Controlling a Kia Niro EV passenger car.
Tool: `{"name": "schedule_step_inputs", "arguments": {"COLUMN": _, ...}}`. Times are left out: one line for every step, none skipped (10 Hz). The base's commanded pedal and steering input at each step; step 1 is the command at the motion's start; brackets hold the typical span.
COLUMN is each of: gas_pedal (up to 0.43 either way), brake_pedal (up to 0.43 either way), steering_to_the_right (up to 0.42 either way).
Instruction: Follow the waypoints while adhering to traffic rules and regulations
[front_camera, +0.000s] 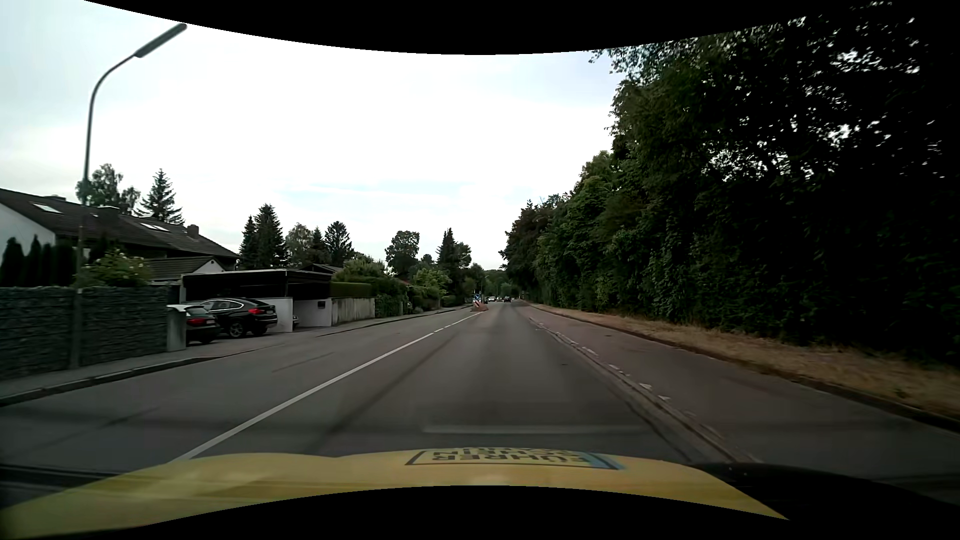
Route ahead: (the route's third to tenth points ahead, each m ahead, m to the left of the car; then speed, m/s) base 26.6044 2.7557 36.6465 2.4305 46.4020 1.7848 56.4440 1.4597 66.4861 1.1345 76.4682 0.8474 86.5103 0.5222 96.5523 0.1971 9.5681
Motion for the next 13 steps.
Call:
{"name": "schedule_step_inputs", "arguments": {"gas_pedal": 0.098, "brake_pedal": 0.0, "steering_to_the_right": 0.014}}
{"name": "schedule_step_inputs", "arguments": {"gas_pedal": 0.098, "brake_pedal": 0.0, "steering_to_the_right": 0.013}}
{"name": "schedule_step_inputs", "arguments": {"gas_pedal": 0.087, "brake_pedal": 0.0, "steering_to_the_right": 0.012}}
{"name": "schedule_step_inputs", "arguments": {"gas_pedal": 0.087, "brake_pedal": 0.0, "steering_to_the_right": 0.011}}
{"name": "schedule_step_inputs", "arguments": {"gas_pedal": 0.087, "brake_pedal": 0.0, "steering_to_the_right": 0.011}}
{"name": "schedule_step_inputs", "arguments": {"gas_pedal": 0.087, "brake_pedal": 0.0, "steering_to_the_right": 0.011}}
{"name": "schedule_step_inputs", "arguments": {"gas_pedal": 0.087, "brake_pedal": 0.0, "steering_to_the_right": 0.011}}
{"name": "schedule_step_inputs", "arguments": {"gas_pedal": 0.087, "brake_pedal": 0.0, "steering_to_the_right": 0.011}}
{"name": "schedule_step_inputs", "arguments": {"gas_pedal": 0.087, "brake_pedal": 0.0, "steering_to_the_right": 0.01}}
{"name": "schedule_step_inputs", "arguments": {"gas_pedal": 0.087, "brake_pedal": 0.0, "steering_to_the_right": 0.011}}
{"name": "schedule_step_inputs", "arguments": {"gas_pedal": 0.087, "brake_pedal": 0.0, "steering_to_the_right": 0.01}}
{"name": "schedule_step_inputs", "arguments": {"gas_pedal": 0.087, "brake_pedal": 0.0, "steering_to_the_right": 0.008}}
{"name": "schedule_step_inputs", "arguments": {"gas_pedal": 0.087, "brake_pedal": 0.0, "steering_to_the_right": 0.005}}
